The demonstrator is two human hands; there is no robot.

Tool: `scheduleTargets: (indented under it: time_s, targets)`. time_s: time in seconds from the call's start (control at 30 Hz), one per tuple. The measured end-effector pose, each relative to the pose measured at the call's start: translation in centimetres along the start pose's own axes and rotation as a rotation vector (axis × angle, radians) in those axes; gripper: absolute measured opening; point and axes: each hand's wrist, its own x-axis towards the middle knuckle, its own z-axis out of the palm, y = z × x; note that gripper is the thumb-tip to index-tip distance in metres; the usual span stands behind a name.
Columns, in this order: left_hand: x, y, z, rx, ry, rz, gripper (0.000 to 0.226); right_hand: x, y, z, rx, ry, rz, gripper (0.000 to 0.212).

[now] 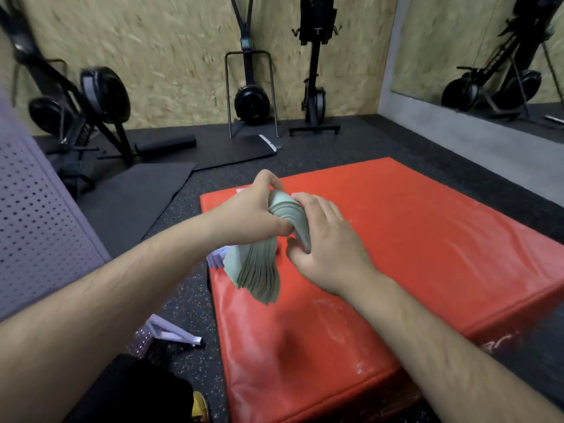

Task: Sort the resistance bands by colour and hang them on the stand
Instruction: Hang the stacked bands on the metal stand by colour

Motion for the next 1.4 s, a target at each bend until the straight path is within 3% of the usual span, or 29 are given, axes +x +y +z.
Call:
scheduleTargets:
  time_s: [0.17,0.33,0.73,1.03,1.3,1.4]
  targets:
    - [-1.8,-0.3,-4.4,0.049,0.064,-0.047,0.055,2.7,-3.3,0.7,-0.015,0.088,-0.036,0.048]
    - [-4.7,-2.4,-8.3,0.044,0.104,-0.078,0.061,6.1,-7.4,1.1,0.185,0.132,-0.011,0.036]
    - [-10.0,-7.8,-14.1,-0.155,0.353,-0.02,0.082,11.7,-16.2,3.4,0.229,0.153,-0.105,0.028]
    - [-11.5,-10.2,-19.1,-0.139,0.538,-0.033,0.051,15.2,-20.1,6.4,0.222,0.148,-0.184,0.023]
    - [-11.3,-10.8,-21.9,0.006,0.439,-0.186,0.037,16.7,-20.9,8.4,0.018,0.122,-0.22,0.028]
    - [-10.8,-11.1,-21.6,0.031,0.327,-0.224,0.034,16.7,-20.3,8.8,0.06,-0.031,-0.19,0.024]
